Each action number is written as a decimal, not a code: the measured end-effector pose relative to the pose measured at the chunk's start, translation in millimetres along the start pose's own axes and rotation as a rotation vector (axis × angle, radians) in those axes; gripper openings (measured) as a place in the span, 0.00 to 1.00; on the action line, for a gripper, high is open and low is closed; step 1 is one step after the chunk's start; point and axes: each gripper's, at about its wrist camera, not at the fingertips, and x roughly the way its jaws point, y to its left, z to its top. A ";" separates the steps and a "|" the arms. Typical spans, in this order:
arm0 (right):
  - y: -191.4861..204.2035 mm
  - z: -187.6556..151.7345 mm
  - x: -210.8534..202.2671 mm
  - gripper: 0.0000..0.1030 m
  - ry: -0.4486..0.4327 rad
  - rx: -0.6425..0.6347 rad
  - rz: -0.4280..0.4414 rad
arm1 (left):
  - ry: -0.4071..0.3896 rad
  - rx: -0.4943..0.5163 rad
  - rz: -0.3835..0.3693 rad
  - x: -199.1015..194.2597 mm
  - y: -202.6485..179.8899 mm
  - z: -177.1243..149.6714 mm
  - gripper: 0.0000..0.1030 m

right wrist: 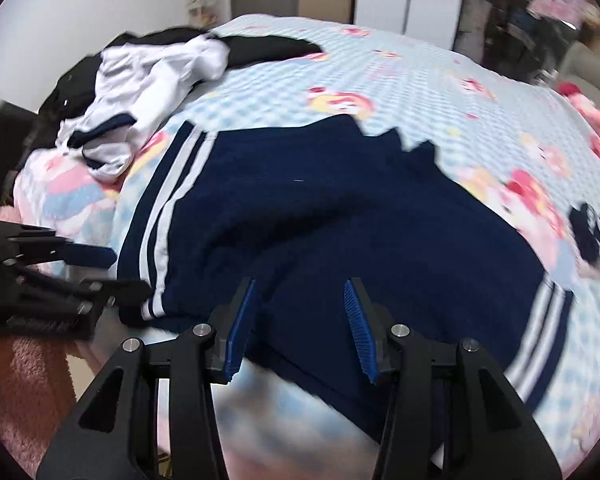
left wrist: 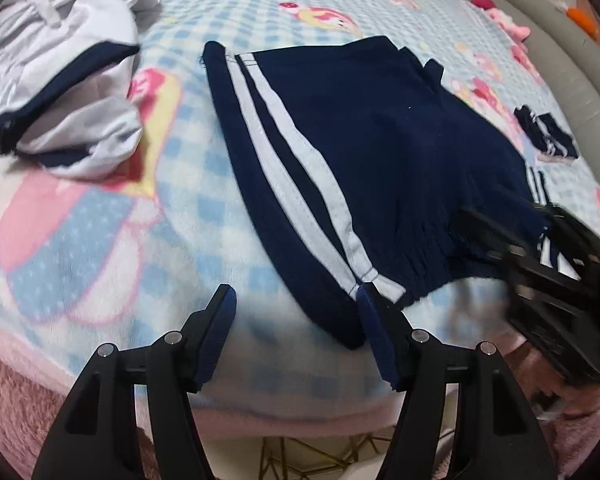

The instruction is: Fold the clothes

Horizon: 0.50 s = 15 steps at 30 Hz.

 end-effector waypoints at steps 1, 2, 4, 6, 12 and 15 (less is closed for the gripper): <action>2.1 -0.4 5.9 0.45 0.016 0.009 0.005 | -0.010 -0.005 -0.013 1.0 3.1 6.7 0.63; 1.8 -1.5 14.4 0.45 0.048 0.029 0.008 | -0.021 -0.010 -0.018 -0.7 4.0 13.5 0.63; -0.4 -5.4 25.7 0.45 0.097 0.068 0.016 | -0.060 -0.003 -0.005 -5.7 5.4 28.4 0.63; -6.1 -13.3 26.5 0.45 0.115 0.099 0.033 | -0.114 0.015 0.021 -9.4 8.4 52.0 0.63; -20.3 -6.3 12.4 0.45 0.130 0.133 0.103 | -0.125 -0.025 0.042 15.5 32.5 118.2 0.63; -31.6 14.9 -0.3 0.45 0.092 0.140 0.114 | -0.136 -0.060 0.018 19.0 50.8 118.4 0.63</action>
